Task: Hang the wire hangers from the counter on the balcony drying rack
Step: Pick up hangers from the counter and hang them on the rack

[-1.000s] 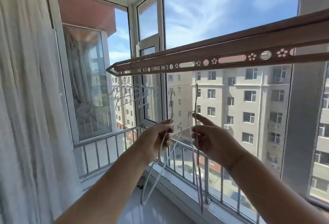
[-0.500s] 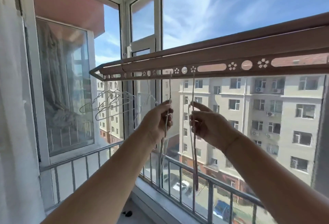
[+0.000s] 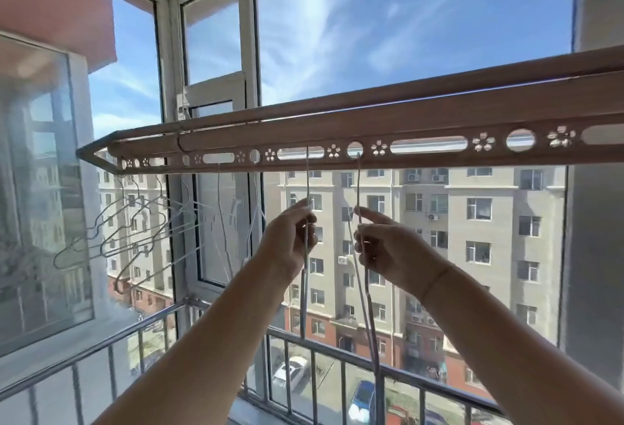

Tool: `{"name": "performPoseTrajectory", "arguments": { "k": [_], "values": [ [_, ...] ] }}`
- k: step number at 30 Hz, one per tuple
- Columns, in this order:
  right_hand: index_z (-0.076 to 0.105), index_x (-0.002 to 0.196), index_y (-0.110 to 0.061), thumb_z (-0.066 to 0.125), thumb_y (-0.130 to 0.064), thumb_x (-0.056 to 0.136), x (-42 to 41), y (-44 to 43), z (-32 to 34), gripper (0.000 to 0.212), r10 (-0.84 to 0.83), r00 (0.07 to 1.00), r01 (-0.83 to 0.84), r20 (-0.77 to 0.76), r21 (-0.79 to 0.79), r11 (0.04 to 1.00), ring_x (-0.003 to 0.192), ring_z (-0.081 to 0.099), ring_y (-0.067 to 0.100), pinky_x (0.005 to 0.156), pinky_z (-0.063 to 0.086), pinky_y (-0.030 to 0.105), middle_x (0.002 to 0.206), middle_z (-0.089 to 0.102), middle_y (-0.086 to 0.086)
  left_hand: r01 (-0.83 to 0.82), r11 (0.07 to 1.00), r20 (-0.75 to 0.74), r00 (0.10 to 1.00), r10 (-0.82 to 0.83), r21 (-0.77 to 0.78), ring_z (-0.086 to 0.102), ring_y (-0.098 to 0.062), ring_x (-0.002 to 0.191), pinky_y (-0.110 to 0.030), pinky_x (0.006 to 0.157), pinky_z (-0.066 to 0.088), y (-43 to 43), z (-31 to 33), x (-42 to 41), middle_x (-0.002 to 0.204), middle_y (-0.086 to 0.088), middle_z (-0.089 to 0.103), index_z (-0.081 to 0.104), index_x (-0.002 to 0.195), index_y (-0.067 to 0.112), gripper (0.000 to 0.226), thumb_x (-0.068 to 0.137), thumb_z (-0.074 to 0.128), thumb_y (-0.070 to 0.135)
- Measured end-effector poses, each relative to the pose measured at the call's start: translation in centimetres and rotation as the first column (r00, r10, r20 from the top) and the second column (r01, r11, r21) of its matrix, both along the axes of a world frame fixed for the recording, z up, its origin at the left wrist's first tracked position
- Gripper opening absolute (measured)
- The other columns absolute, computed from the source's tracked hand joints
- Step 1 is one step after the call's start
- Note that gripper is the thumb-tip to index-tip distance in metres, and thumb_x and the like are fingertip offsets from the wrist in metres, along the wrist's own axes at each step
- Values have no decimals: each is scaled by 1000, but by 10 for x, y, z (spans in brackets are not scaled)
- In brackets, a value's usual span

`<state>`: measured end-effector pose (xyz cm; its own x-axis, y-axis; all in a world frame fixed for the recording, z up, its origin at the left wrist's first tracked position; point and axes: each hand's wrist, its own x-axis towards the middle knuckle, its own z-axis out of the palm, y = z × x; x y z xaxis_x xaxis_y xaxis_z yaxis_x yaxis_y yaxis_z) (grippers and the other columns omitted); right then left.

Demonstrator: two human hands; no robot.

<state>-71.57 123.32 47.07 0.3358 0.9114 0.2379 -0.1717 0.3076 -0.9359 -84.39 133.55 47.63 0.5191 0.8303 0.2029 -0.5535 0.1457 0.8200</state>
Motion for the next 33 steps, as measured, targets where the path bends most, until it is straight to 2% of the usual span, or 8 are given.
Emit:
{"name": "performPoseTrajectory", "arguments": {
  "k": [7,10,15,19,22,27,31,33],
  "values": [
    [47,131,-17,44,2,91,1,5,-7,44,-23,1000,23,-21,12,1000,59,44,13,45,39,20,69,48,4,61,997,-2,998,-61,-52,49,-7,44,-16,40,41,11,-12,4,64,-2,53,60,120,7,31,91,50,5],
    [47,129,-16,47,-1,91,-1,5,-8,40,-21,999,22,-48,24,999,57,44,13,43,41,20,69,49,5,42,999,-27,999,-42,-10,49,-8,52,-18,49,42,9,-16,0,64,-1,56,60,116,8,26,91,51,8],
    [53,115,-21,49,-11,94,2,-6,-21,24,-67,996,69,-57,33,997,60,47,13,49,42,20,74,51,3,-29,991,-170,984,52,134,51,-14,75,-27,68,41,6,-45,-13,83,-2,57,66,100,11,22,95,50,26],
    [49,123,-17,48,-10,94,11,-19,-48,30,-214,976,214,28,12,977,61,47,12,55,39,22,75,51,2,-102,992,-109,988,110,81,45,-12,69,-25,65,37,8,-83,-23,78,-1,51,65,95,12,23,96,46,26],
    [48,128,-15,53,-11,91,21,-29,-80,37,-320,938,324,131,-11,946,66,50,13,59,40,22,80,53,3,-135,990,-165,977,138,28,44,-13,71,-26,66,36,11,-114,-27,78,0,48,64,93,13,18,95,48,21],
    [43,134,-14,62,-15,87,37,-51,-136,51,-429,825,470,367,-26,882,84,55,12,68,44,20,97,56,5,31,999,-367,930,-21,21,46,-14,72,-26,65,37,-6,-169,-17,82,-1,52,59,102,10,14,91,53,16],
    [40,136,-17,71,-22,79,55,-79,-178,65,-460,741,551,488,-51,833,109,53,23,88,48,28,119,52,12,263,941,-601,795,-85,215,57,-17,92,-33,80,42,-28,-206,6,104,-4,62,56,118,18,33,87,63,25],
    [37,138,-17,73,-24,78,65,-101,-194,71,-478,694,597,538,-60,800,112,49,20,93,44,29,123,49,9,399,874,-675,728,-118,278,58,-16,104,-27,86,45,-46,-220,22,115,-4,61,51,126,17,42,87,65,23]
  ]
}}
